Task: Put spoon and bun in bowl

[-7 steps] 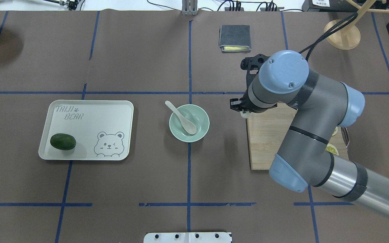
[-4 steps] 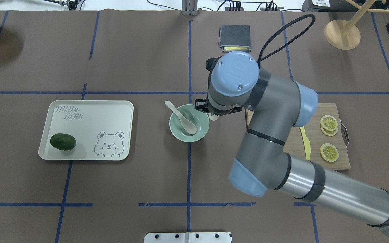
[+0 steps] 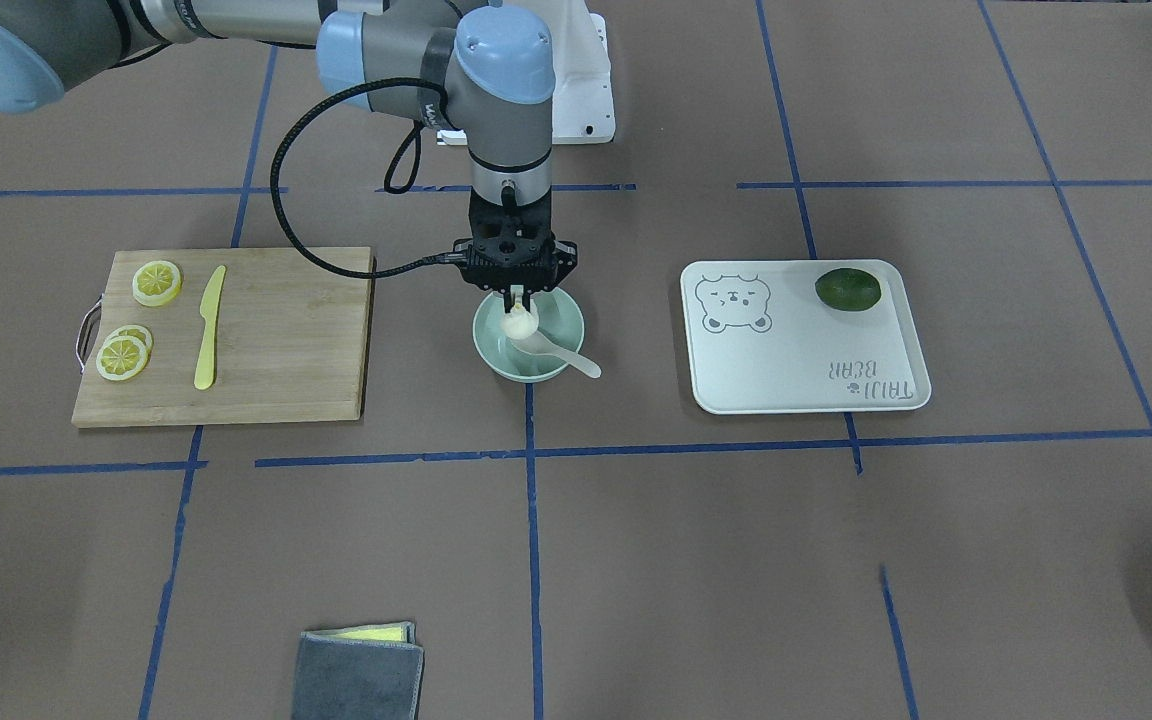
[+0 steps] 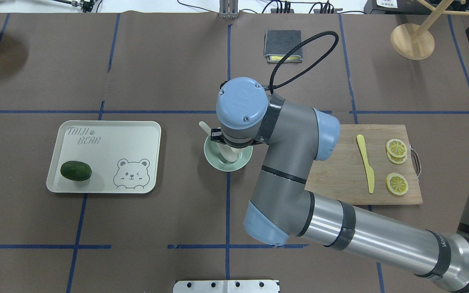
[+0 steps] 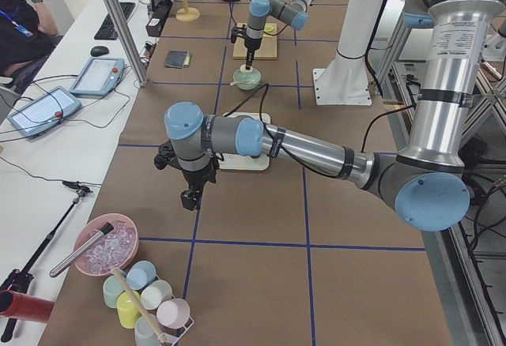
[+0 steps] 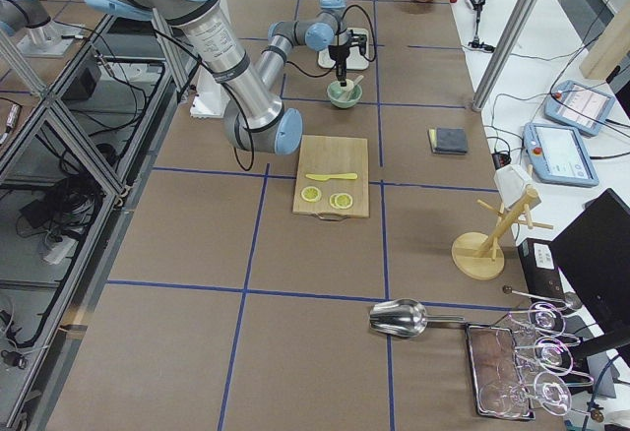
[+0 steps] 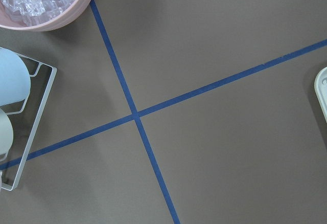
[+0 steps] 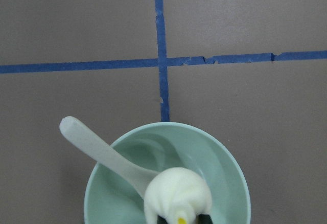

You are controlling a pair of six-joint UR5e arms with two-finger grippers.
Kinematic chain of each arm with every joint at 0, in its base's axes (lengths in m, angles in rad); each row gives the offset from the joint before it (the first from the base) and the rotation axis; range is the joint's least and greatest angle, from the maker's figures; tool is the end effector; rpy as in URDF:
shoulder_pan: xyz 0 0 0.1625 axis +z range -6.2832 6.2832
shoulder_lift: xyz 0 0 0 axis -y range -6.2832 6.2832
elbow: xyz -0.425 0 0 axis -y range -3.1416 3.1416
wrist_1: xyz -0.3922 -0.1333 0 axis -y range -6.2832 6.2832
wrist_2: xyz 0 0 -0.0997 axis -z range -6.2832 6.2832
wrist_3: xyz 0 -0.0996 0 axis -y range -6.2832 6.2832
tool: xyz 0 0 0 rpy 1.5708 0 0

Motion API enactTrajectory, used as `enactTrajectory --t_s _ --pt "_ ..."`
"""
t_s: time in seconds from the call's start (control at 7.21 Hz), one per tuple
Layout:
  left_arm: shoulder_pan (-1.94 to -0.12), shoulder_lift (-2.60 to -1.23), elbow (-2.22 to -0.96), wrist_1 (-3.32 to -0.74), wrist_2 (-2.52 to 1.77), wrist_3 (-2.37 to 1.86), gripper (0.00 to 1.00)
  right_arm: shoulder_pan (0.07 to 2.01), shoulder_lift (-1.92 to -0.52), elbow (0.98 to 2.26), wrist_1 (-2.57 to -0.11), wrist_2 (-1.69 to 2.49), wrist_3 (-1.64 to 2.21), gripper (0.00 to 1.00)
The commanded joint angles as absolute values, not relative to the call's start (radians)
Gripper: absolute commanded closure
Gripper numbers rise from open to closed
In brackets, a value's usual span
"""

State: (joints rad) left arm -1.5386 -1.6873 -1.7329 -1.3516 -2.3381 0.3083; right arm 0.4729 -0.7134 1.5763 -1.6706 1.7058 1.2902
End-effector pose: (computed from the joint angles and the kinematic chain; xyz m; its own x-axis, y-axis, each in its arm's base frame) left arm -0.0471 -0.5320 0.5424 0.6745 0.3641 -0.6423 -0.2485 0.9311 0.2669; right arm -0.5834 -0.4331 0.1451 0.7203 0.0603 0.6911 -0.1759 0.9795 0.0979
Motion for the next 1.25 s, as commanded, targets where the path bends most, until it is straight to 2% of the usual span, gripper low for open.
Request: enactTrajectory --t_s 0.0,0.69,0.83,1.11 --pt "-1.539 -1.687 -1.733 -1.351 -2.339 0.308 0.00 0.472 -0.703 1.557 -1.669 1.687 1.287 0.00" --pt "-1.537 -1.687 -1.733 -1.351 -2.341 0.307 0.00 0.495 -0.710 1.572 -1.670 1.697 1.266 0.00" --pt "-1.537 -1.687 -1.730 -1.348 -2.336 0.304 0.00 0.552 -0.716 1.592 -1.677 1.735 1.212 0.00" --pt "-1.539 -1.684 -1.727 -1.342 -2.329 0.299 0.00 0.732 -0.844 1.687 -1.675 1.907 0.997 0.00"
